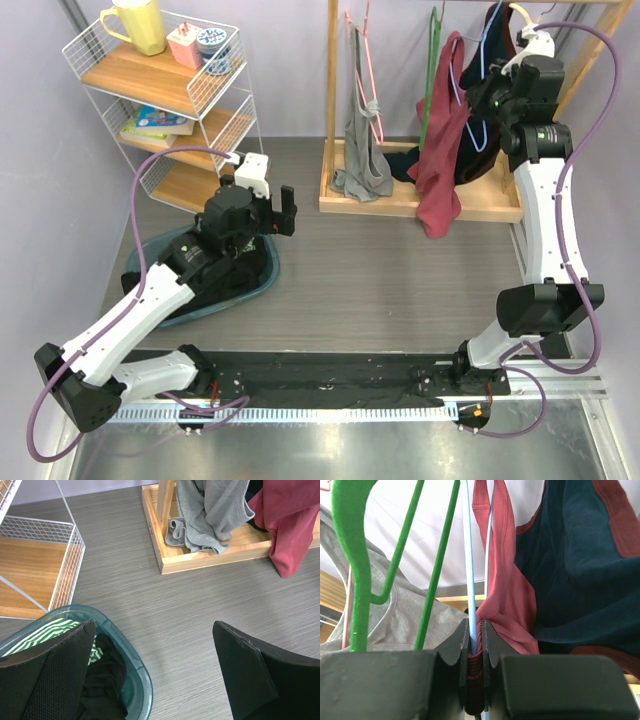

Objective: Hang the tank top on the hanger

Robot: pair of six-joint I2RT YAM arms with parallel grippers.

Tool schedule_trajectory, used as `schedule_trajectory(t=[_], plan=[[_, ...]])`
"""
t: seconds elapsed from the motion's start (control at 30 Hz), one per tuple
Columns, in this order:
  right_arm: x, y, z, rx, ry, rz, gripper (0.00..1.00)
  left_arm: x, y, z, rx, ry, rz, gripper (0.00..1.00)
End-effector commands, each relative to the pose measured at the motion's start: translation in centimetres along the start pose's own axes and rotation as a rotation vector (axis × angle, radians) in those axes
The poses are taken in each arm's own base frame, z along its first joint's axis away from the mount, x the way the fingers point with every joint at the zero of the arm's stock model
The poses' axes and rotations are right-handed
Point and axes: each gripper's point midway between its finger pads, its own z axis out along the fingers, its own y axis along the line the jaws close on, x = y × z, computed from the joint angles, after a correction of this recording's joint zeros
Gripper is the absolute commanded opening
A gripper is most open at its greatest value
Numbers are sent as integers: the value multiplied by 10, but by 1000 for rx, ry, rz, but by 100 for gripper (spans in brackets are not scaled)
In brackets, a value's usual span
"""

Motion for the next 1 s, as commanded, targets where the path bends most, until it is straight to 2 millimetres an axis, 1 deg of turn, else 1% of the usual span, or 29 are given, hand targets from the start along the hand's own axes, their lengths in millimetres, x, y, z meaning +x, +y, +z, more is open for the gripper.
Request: schedule_trajectory(t=[0.0, 0.13, 0.17, 0.2, 0.27, 0.3, 0.47, 0.5, 0.57, 0.73, 0.77, 0.83, 0.87, 0.93, 0.97], plan=[[-22, 5, -14, -18, -82, 1, 1, -8, -2, -2, 15, -31, -8, 100], [-24, 5, -19, -17, -90, 3, 1, -8, -2, -2, 16, -31, -11, 100], [-25, 7, -21, -21, -94, 1, 2, -9, -2, -3, 18, -32, -11, 100], [-26, 7, -24, -20, -97, 1, 7, -9, -3, -2, 19, -30, -11, 100], [-29, 7, -27, -22, -103, -4, 11, -9, -3, -3, 21, -31, -13, 100], [-30, 7, -29, -20, -109, -4, 16, -9, -3, -3, 21, -33, -13, 100], [-35, 7, -37, -12, -122, -7, 29, -9, -3, -4, 23, -32, -13, 100], [-36, 8, -40, -14, -128, -9, 33, -10, -3, -4, 25, -33, -14, 100], [-38, 7, -43, -10, -133, -14, 37, -10, -4, -4, 26, -35, -16, 100], [-41, 9, -50, -13, -144, -17, 49, -10, -3, -4, 26, -32, -15, 100], [-43, 9, -51, -13, -147, -19, 57, -10, -4, -4, 26, -35, -16, 100], [-44, 9, -53, -14, -148, -19, 67, -11, -3, -4, 26, -35, -16, 100], [-45, 10, -55, -16, -152, -19, 78, -11, -4, -5, 27, -36, -16, 100], [-46, 10, -59, -13, -153, -19, 86, -11, -3, -5, 27, -36, -16, 100], [-48, 11, -65, -15, -160, -21, 91, -11, -3, -5, 26, -35, -17, 100]])
